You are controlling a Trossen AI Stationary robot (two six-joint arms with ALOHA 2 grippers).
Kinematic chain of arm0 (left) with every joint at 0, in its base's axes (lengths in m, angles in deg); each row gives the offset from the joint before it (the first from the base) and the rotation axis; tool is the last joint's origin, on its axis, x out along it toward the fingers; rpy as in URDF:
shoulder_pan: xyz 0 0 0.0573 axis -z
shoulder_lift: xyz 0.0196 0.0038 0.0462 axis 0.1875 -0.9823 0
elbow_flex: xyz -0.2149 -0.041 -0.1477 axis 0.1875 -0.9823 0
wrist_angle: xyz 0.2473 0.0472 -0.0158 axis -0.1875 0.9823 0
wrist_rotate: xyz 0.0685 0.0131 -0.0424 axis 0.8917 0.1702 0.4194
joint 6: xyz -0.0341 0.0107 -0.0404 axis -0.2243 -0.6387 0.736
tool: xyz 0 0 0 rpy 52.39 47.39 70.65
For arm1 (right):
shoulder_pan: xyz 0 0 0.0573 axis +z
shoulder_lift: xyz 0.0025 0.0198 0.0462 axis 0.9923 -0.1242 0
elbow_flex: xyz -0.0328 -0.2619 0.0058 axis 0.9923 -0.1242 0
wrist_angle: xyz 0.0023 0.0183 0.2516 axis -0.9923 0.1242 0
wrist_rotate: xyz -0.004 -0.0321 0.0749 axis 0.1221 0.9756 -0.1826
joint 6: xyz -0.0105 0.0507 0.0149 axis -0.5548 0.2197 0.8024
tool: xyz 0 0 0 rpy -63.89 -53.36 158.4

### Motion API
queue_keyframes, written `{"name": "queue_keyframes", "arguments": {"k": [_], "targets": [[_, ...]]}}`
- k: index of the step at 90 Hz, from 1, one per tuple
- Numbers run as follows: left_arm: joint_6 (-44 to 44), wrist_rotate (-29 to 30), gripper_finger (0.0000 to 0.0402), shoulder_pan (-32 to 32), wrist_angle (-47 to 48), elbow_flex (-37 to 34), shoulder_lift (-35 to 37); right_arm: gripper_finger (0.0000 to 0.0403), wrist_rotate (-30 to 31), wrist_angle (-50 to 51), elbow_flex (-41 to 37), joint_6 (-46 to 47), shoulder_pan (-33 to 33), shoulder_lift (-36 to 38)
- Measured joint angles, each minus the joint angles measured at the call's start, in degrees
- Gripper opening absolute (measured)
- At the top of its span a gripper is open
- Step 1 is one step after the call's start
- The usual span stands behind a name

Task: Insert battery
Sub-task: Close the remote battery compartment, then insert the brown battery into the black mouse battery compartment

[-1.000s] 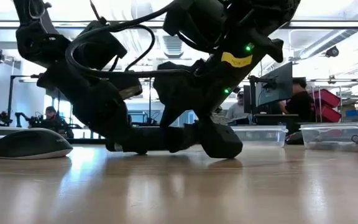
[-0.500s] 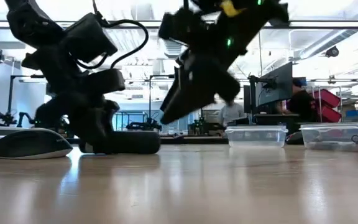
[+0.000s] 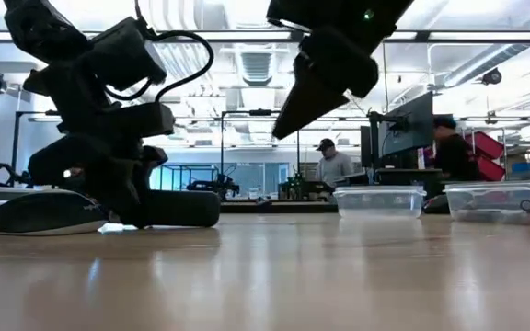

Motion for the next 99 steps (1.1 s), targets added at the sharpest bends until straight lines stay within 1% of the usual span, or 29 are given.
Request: {"name": "queue_keyframes", "arguments": {"k": [8, 19, 22, 25, 33, 41, 49, 57, 66, 75, 84, 93, 99], "targets": [[-1.5, 2.6, 0.0054, 0.0, 3.5, 1.0, 0.8, 0.0243, 3.1, 3.0, 0.0, -1.1, 0.0, 0.9], [-5.2, 12.9, 0.0055, -0.1, 12.7, 3.4, 1.8, 0.0233, 5.3, 4.8, -0.1, -2.7, 0.0, 1.1], [-6.9, 14.8, 0.0063, -0.1, 14.5, 4.0, 1.8, 0.0231, 5.3, 5.1, -0.3, -3.3, 0.0, 1.0], [-8.7, 15.5, 0.0075, -0.1, 16.9, 4.6, 1.9, 0.0229, 5.4, 5.1, -0.4, -3.6, -0.1, 0.6], [-11.3, 15.3, 0.0117, -0.1, 18.6, 5.2, 1.8, 0.0227, 5.4, 4.7, -0.8, -4.0, -0.2, -0.5], [-11.6, 12.2, 0.0154, -0.1, 18.4, 5.1, 1.5, 0.023, 5.4, 3.5, -0.9, -3.5, -0.2, -1.9], [-10.9, 9.5, 0.0179, -0.1, 18.3, 5.1, 1.2, 0.0238, 5.4, 2.6, -1.0, -2.7, -0.2, -3.2], [-9.6, 8.8, 0.0195, -0.1, 19.0, 5.6, 1.2, 0.0249, 5.3, 2.2, -1.0, -2.8, -0.2, -4.2], [-7.8, 8.5, 0.0203, -0.1, 22.0, 7.2, 1.3, 0.0263, 5.3, 2.8, -1.0, -2.4, -0.2, -3.8], [-6.4, 7.7, 0.0201, -0.1, 25.8, 9.7, 1.4, 0.0274, 5.4, 6.8, -1.1, -0.3, -0.2, -1.2], [-5.6, 7.2, 0.0194, -0.1, 30.8, 12.3, 1.6, 0.0281, 5.3, 12.2, -2.5, 2.5, -0.6, 3.1], [-4.7, 7.2, 0.0185, -0.1, 34.8, 15.3, 1.8, 0.028, 5.4, 14.9, -5.5, 5.0, -1.9, 8.3], [-3.2, 7.4, 0.0178, -0.1, 34.9, 17.2, 2.1, 0.0276, 5.4, 15.4, -8.2, 6.3, -3.2, 12.4]]}}
